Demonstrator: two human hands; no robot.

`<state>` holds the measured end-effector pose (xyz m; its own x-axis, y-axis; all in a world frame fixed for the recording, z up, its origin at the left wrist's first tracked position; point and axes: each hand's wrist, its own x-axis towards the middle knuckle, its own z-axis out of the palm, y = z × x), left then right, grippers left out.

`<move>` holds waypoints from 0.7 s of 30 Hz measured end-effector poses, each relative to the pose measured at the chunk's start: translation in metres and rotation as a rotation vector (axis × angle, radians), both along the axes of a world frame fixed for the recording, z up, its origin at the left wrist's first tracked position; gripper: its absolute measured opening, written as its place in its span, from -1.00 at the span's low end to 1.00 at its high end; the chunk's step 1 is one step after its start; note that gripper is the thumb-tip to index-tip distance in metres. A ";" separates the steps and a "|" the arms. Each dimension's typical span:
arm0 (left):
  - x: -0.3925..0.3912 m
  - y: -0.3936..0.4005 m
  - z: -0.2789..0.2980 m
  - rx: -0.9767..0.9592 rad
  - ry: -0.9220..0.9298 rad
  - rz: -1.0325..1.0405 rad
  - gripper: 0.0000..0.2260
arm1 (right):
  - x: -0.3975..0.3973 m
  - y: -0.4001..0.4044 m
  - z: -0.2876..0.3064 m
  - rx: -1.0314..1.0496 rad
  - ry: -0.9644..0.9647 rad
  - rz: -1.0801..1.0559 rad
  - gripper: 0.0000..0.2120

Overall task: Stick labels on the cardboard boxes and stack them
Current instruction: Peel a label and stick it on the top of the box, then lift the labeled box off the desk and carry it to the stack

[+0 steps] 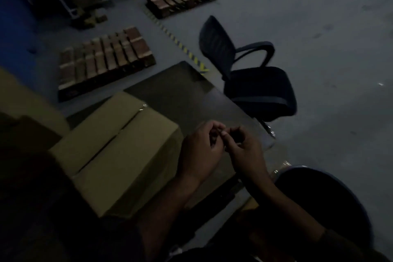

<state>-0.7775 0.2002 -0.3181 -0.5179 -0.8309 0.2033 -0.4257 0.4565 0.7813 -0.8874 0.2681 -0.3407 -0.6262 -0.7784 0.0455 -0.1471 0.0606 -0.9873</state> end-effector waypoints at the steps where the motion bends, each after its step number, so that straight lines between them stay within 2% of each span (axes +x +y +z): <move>1: 0.015 -0.008 0.006 -0.025 0.011 0.050 -0.90 | 0.011 -0.015 0.005 -0.019 0.005 0.048 -0.92; 5: 0.075 -0.036 0.024 -0.085 0.035 0.229 -0.90 | 0.061 -0.065 0.021 -0.055 0.063 0.208 -0.97; 7: 0.105 -0.050 0.026 -0.082 0.036 0.310 -0.90 | 0.087 -0.083 0.029 -0.069 0.165 0.268 -0.94; 10: 0.156 -0.073 0.014 -0.127 -0.077 0.427 -0.85 | 0.121 -0.107 0.028 -0.017 0.527 0.409 -0.82; 12: 0.193 -0.089 -0.007 -0.178 -0.289 0.539 -0.70 | 0.141 -0.120 0.015 0.108 0.867 0.521 -0.63; 14: 0.222 -0.100 -0.027 -0.192 -0.401 0.620 -0.60 | 0.163 -0.125 -0.001 0.189 1.096 0.561 -0.44; 18: 0.235 -0.105 -0.046 -0.237 -0.434 0.599 -0.68 | 0.186 -0.141 -0.013 0.059 1.260 0.855 -0.37; 19: 0.234 -0.105 -0.045 -0.240 -0.422 0.594 -0.69 | 0.179 -0.149 -0.009 0.026 1.268 0.878 -0.40; 21: 0.233 -0.105 -0.045 -0.226 -0.389 0.588 -0.72 | 0.161 -0.166 -0.003 0.077 1.240 0.776 -0.48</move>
<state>-0.5447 0.0953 -0.3626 -0.0696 -0.9531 0.2945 -0.8765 0.1994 0.4382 -0.7267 0.1020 -0.3435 0.3507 -0.9199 0.1754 -0.9010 -0.3825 -0.2046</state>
